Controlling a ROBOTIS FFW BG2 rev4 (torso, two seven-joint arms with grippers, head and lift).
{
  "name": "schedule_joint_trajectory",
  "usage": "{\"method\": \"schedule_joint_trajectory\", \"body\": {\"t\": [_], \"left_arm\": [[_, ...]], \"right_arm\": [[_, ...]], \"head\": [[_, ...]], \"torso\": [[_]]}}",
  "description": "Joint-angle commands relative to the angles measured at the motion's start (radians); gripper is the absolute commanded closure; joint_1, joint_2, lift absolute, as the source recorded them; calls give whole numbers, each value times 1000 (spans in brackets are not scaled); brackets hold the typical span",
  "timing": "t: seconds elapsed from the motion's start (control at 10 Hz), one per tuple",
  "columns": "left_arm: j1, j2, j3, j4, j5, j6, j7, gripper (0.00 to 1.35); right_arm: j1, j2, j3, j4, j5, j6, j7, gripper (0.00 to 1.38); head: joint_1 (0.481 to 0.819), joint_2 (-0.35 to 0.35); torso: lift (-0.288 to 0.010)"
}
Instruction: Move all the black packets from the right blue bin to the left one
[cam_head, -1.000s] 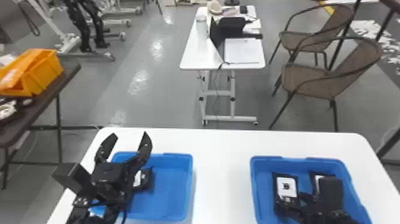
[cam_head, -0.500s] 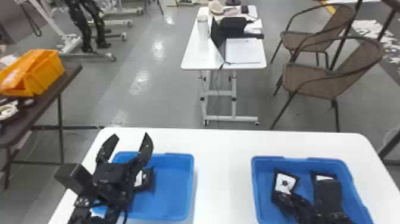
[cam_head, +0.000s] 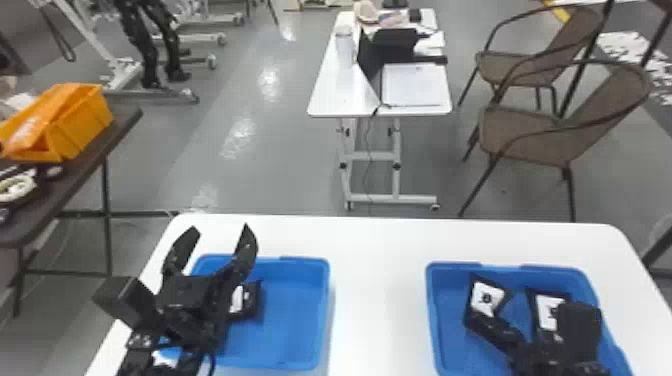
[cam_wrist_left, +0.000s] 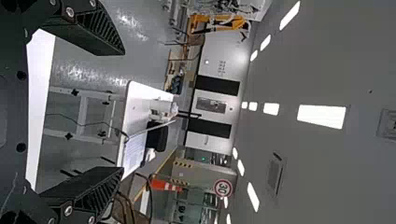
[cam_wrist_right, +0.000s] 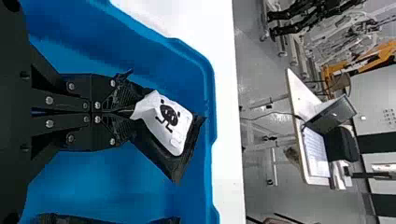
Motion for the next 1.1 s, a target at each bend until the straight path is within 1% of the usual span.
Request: {"method": "schedule_joint_trajectory", "body": {"t": [0.0,0.1,0.2,0.3,0.4,0.5,0.6,0.7,0.8,0.9,1.0], "left_arm": [[0,-4,0,0,5,-3,0,147],[-2,-4,-3,0,13,-1,0,147],[-6,-4,-9,-1,21,5,0,147],[-8,-4,-10,-1,19,-12,0,147],[-18,-4,-26,-3,21,-9,0,147],[-28,-4,-49,-9,59,28,0,147],[-48,-4,-81,-35,94,77,11,147],[-74,-4,-104,-77,100,172,17,147],[-107,23,-138,-97,126,243,17,140],[-143,48,-170,-101,156,301,17,140],[-166,63,-191,-103,182,349,15,119]], "right_arm": [[48,-8,-10,-128,-17,26,0,1271],[65,-19,-12,-222,-20,47,0,1271],[55,-39,3,-291,-34,69,16,1271],[-10,-62,51,-292,-43,90,81,1271],[-98,-73,108,-243,-54,89,161,1271],[-170,-69,165,-190,-49,64,204,1271],[-254,-76,237,-104,-72,20,227,1271],[-317,-83,300,-35,-106,-17,229,1271],[-366,-83,350,14,-121,-43,236,1271],[-412,-89,410,57,-147,-57,243,1271],[-451,-96,467,80,-166,-69,244,1271]], "head": [[695,134],[695,132],[695,125],[695,123],[695,138],[695,174],[695,203],[695,221],[695,226],[695,226],[695,223]], "torso": [[0],[0],[0],[0],[0],[0],[0],[0],[0],[0],[0]]}}
